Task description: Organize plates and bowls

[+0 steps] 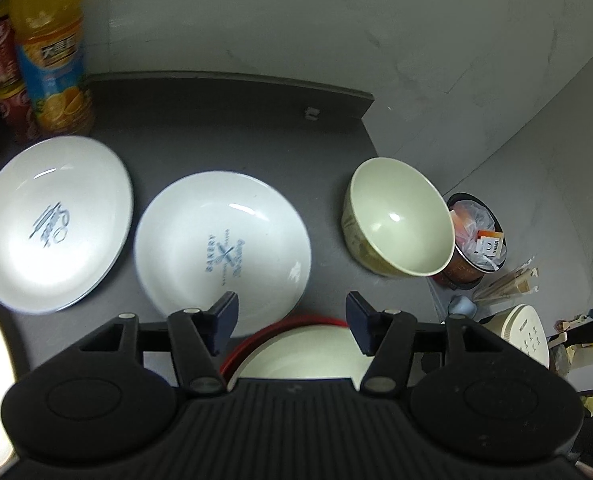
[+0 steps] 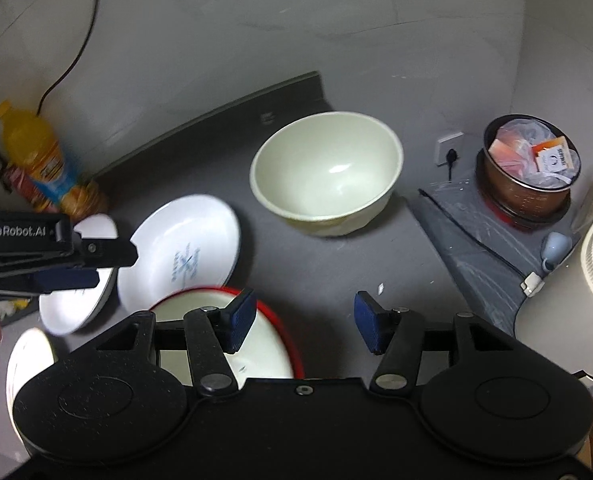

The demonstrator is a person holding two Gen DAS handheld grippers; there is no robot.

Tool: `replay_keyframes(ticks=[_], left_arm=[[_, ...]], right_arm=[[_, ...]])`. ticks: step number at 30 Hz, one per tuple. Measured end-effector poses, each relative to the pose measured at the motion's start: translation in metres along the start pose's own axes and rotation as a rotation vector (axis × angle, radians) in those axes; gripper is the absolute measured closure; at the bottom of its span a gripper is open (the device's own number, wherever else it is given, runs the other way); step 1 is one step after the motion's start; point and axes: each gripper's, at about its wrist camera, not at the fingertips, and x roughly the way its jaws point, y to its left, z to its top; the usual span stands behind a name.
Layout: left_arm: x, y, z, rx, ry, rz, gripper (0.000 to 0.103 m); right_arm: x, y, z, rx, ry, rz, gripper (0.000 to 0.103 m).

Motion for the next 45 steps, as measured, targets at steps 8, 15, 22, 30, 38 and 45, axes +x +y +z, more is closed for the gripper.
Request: replay_keyframes(ticks=[8,15,22,30,38,45], left_arm=[[0.025,-0.018,0.018,0.022,0.011,-0.007,0.045],[0.057,-0.032,0.028,0.02,0.04,-0.011,0.045],[0.083,-0.043,0.039,0.01,0.062,-0.015,0.046],[0.116,-0.053,0.051,0.007,0.088,-0.021,0.046],[0.148,-0.057,0.05,-0.011,0.135,-0.032,0.049],[0.169,-0.055,0.046,-0.041,0.17,-0.043,0.073]], right_arm=[[0.017,-0.024,0.018,0.063,-0.017,-0.017,0.046],[0.045,-0.038,0.033,0.11,0.009,-0.015,0.046],[0.065,-0.045,0.049,0.139,0.018,-0.001,0.046],[0.094,-0.055,0.059,0.175,0.052,-0.01,0.046],[0.119,-0.065,0.062,0.205,0.105,-0.02,0.058],[0.136,-0.069,0.06,0.223,0.144,-0.006,0.08]])
